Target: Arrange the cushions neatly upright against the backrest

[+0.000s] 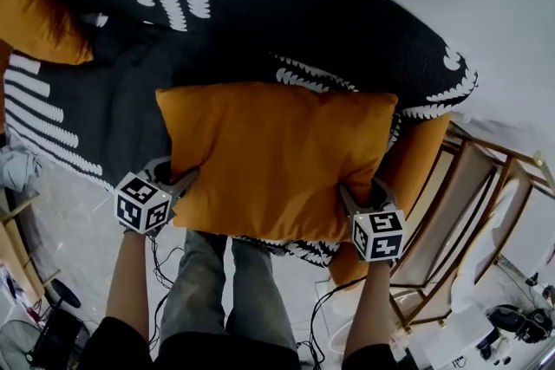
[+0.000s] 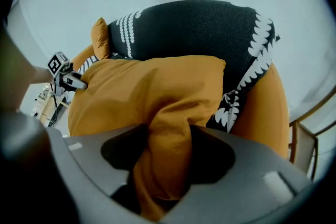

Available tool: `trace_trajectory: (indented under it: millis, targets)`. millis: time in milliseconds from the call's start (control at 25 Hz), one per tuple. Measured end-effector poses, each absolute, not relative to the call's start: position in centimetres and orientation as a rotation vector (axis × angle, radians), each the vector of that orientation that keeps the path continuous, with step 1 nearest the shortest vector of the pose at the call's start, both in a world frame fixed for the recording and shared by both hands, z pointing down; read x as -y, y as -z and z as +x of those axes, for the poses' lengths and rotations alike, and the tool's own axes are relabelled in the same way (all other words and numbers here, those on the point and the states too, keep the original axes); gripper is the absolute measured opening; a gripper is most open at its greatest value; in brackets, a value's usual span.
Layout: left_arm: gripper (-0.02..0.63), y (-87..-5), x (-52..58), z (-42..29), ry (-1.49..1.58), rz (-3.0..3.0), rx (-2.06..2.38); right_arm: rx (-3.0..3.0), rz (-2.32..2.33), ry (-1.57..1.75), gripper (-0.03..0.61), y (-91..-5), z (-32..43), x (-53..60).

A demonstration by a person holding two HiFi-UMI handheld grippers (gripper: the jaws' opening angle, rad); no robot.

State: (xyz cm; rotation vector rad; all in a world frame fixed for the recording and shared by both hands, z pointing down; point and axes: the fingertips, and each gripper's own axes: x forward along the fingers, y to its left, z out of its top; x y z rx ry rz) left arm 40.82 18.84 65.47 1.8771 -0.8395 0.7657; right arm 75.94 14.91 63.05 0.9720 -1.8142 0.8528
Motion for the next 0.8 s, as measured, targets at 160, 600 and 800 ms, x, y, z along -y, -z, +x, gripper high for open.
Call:
trace_trajectory:
  millis: [160, 600, 800]
  targets:
    - [0.129, -62.9, -18.1, 40.2, -0.782, 1.929, 0.892, 1.848, 1.028, -0.826, 0.259, -60.9, 75.2, -14.9]
    - [0.127, -52.5, -8.6, 38.2, -0.808, 2.213, 1.022, 1.977, 1.291, -0.708, 0.248, -52.6, 73.3, -10.1]
    - [0.129, -49.1, -3.3, 38.1, -0.827, 2.329, 1.074, 2.007, 1.393, -0.685, 0.243, -49.9, 72.9, -6.8]
